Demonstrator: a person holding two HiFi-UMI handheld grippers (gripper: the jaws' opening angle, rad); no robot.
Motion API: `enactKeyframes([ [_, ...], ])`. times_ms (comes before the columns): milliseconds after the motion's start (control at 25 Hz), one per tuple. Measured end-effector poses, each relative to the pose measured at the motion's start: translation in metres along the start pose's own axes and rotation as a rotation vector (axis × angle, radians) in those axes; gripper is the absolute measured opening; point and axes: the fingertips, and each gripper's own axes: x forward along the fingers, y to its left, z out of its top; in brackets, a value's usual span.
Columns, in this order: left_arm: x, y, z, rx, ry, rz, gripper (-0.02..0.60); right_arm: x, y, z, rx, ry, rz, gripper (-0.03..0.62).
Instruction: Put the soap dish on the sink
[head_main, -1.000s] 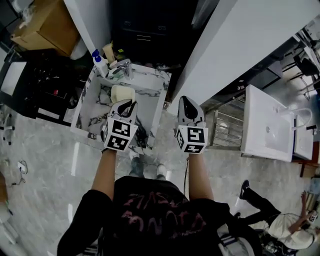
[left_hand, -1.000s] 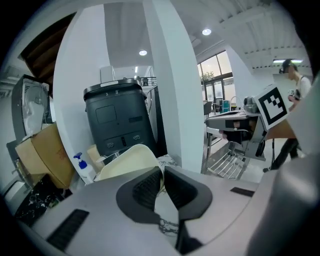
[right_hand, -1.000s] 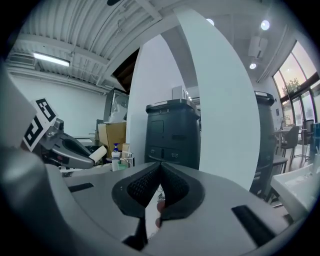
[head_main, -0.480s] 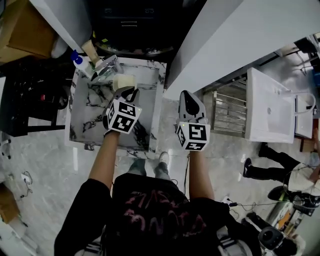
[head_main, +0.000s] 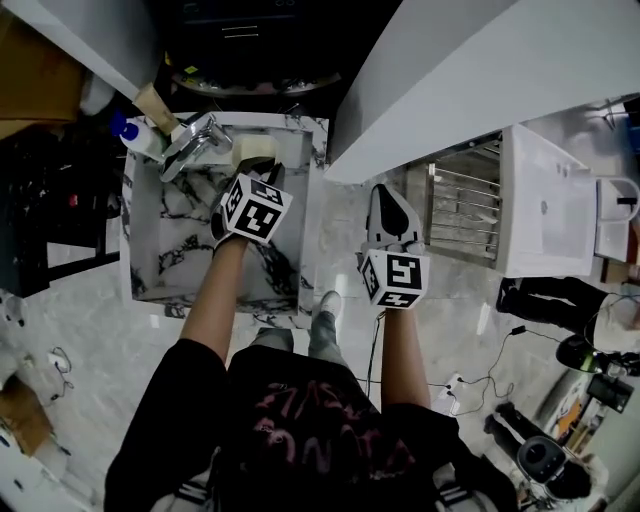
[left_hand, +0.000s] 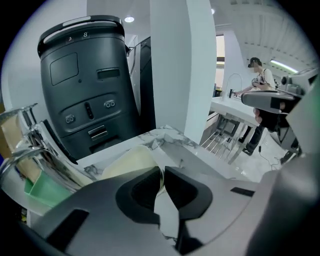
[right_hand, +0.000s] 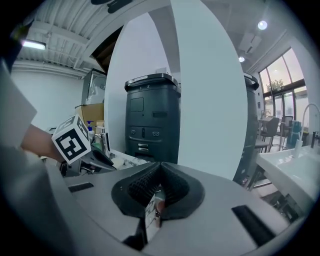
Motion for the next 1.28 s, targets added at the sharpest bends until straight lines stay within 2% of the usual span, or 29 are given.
enactKeyframes([
  [360, 0.026, 0.002, -0.002, 0.022, 0.035, -0.003, 0.045, 0.006, -0.016, -0.012, 0.021, 0.026, -0.027, 0.014],
  [560, 0.030, 0.000, 0.002, 0.022, 0.026, -0.018, 0.103, 0.004, -0.023, -0.016, 0.037, 0.029, -0.044, 0.014],
  [760, 0.024, 0.000, -0.001, 0.024, 0.031, -0.010, 0.115, 0.002, -0.022, -0.013, 0.039, 0.019, -0.043, 0.014],
  [1080, -0.004, -0.001, 0.007, 0.007, -0.014, 0.025, 0.112, -0.006, -0.013, -0.005, 0.047, -0.006, -0.014, 0.014],
  [1280, -0.031, -0.005, 0.011, -0.025, -0.043, 0.069, 0.075, -0.019, -0.009, 0.002, 0.050, -0.027, 0.012, 0.014],
])
